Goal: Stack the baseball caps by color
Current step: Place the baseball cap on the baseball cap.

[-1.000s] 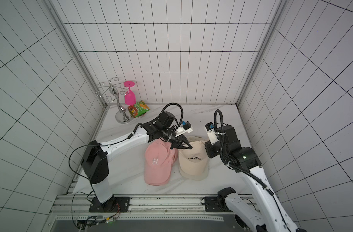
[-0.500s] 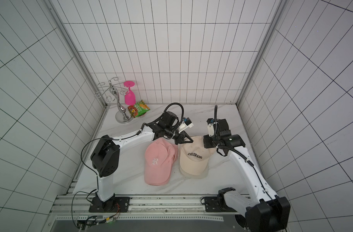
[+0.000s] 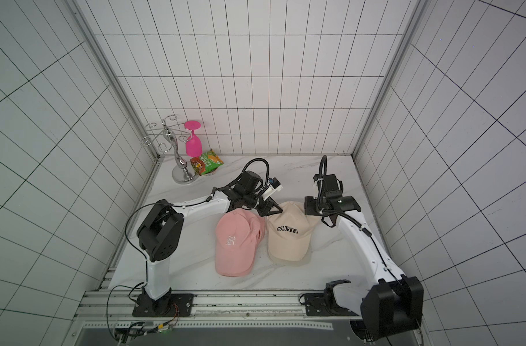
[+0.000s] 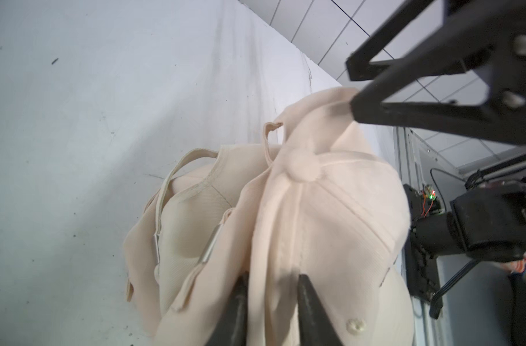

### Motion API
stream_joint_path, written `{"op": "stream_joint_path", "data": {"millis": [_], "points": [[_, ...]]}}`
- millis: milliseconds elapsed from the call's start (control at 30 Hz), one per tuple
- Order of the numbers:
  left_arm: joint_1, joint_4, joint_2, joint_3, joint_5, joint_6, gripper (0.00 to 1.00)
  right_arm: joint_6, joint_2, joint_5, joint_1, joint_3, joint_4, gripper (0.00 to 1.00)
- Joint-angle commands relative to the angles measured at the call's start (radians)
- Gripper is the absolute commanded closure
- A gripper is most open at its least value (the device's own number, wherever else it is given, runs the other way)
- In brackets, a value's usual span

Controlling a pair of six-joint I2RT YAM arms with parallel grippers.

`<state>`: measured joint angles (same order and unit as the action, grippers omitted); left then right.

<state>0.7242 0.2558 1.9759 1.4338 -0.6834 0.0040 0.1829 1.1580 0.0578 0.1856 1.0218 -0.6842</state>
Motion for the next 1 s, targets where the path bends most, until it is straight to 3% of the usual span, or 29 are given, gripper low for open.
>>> {"op": "stream_joint_path", "data": {"millis": [0,100,333,467,633,967], "points": [[-0.006,-0.048,-0.04,-0.027,0.026,-0.027,0.67,0.087,-0.093,-0.039,-0.012,-0.065,0.018,0.2],[-0.006,-0.056,-0.056,-0.035,0.022,-0.034,0.64,0.109,-0.135,-0.021,-0.03,-0.122,0.054,0.15],[-0.005,-0.056,-0.052,-0.075,0.042,-0.038,0.63,0.132,-0.086,0.071,-0.093,-0.185,0.105,0.18],[-0.005,-0.059,-0.042,-0.087,0.044,-0.048,0.64,0.154,-0.053,0.113,-0.1,-0.223,0.141,0.43],[0.003,-0.061,-0.047,-0.092,0.02,-0.054,0.73,0.169,-0.063,0.127,-0.108,-0.259,0.156,0.97],[0.007,-0.052,-0.095,-0.118,-0.04,-0.047,0.98,0.178,-0.198,0.16,-0.107,-0.25,0.051,1.0]]}}
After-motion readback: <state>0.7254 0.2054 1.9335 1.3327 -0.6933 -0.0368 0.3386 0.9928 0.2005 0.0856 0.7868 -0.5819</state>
